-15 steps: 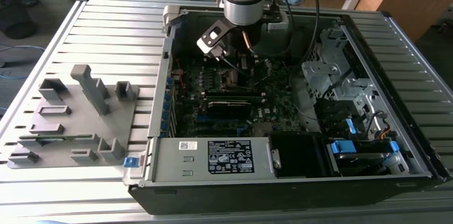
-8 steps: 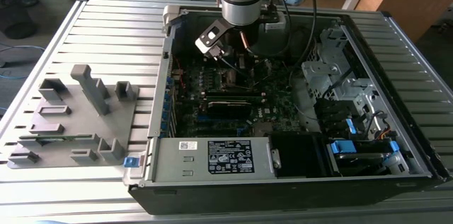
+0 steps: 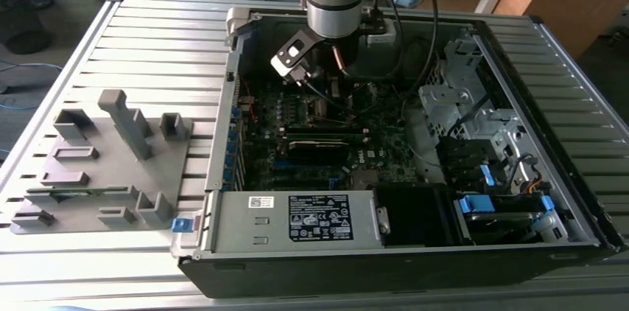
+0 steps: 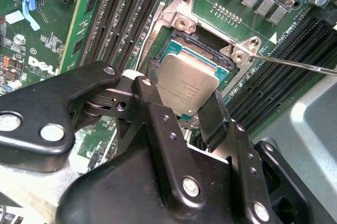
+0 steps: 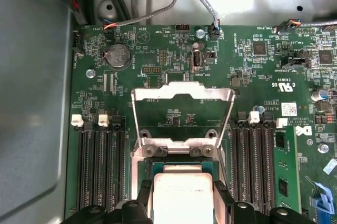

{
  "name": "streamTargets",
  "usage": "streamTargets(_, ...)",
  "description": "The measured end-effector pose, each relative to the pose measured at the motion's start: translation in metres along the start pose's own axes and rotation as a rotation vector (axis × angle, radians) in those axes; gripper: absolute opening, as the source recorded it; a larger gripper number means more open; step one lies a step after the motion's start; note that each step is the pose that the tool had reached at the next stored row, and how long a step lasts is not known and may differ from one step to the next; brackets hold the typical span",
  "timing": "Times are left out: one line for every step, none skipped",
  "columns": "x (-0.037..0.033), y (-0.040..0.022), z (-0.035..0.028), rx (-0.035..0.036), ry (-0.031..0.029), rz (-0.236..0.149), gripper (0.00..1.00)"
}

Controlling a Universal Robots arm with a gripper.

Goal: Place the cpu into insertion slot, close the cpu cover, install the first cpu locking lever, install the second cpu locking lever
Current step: 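Place the cpu into insertion slot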

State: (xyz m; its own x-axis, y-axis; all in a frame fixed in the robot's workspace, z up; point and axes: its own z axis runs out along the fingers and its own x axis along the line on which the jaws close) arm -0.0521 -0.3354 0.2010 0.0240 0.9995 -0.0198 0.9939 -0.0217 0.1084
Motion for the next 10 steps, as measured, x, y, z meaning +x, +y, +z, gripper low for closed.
streamTargets(0.0000,-0.0001,0.0004,0.0001,-0.0001,0.000,0.54)
streamTargets(-0.0001,-0.0001,0.0005,0.0002,-0.0003,0.000,0.54)
streamTargets(-0.0001,-0.0001,0.0005,0.0002,-0.0003,0.000,0.54)
streamTargets(-0.0001,-0.0001,0.0005,0.0003,-0.0003,0.000,0.54)
streamTargets(0.0000,-0.0001,0.0008,0.0000,0.0000,0.000,0.54)
streamTargets(0.0001,-0.0001,0.0017,-0.0001,0.0002,0.000,0.54)
streamTargets(0.0001,-0.0003,0.0029,-0.0001,0.0001,0.000,0.54)
streamTargets(0.0001,-0.0004,0.0041,0.0001,-0.0001,0.000,0.54)
streamTargets(0.0001,-0.0005,0.0051,0.0000,0.0000,0.000,0.54)
streamTargets(0.0000,-0.0006,0.0054,0.0001,-0.0001,0.000,0.54)
